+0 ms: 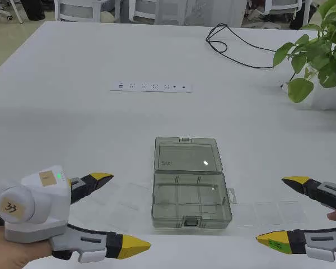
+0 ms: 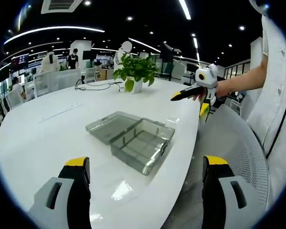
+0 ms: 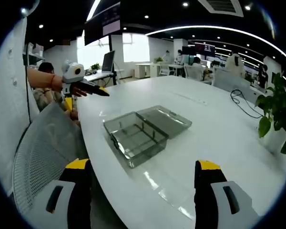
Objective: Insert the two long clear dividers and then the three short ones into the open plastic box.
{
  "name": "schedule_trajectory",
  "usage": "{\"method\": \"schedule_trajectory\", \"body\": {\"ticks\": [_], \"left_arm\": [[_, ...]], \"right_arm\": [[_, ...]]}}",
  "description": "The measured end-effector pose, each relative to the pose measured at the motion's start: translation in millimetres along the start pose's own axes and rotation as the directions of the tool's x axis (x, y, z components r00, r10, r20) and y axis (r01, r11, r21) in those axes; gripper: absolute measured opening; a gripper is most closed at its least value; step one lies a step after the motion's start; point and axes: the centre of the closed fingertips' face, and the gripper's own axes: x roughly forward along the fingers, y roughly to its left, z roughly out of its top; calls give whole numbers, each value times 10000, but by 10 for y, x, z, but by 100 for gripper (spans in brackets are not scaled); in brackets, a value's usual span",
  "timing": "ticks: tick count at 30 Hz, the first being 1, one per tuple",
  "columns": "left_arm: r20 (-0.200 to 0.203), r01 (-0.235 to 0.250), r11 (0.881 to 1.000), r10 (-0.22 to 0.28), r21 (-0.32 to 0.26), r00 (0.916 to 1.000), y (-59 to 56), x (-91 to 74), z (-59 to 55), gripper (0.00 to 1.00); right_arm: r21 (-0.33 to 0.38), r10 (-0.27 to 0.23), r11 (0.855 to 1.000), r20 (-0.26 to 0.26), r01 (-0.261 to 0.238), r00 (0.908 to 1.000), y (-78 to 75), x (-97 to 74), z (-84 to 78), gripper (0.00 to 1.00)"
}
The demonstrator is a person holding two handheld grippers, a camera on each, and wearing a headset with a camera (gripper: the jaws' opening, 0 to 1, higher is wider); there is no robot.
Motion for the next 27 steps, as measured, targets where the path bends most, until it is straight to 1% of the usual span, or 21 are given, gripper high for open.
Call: {"method": "schedule_trajectory", "body": {"ticks": [14,27], "left_arm": [[-59,94,10000,-94,-16,9999,30,15,-46,100],[-87,141,9999,-141,-25,9999,31,35,-49,100]], "right_arm": [[-6,15,10000,28,-15,10000,-12,24,12,89],[60,-17,10000,58,16,10000,-21,30,4,89]]}}
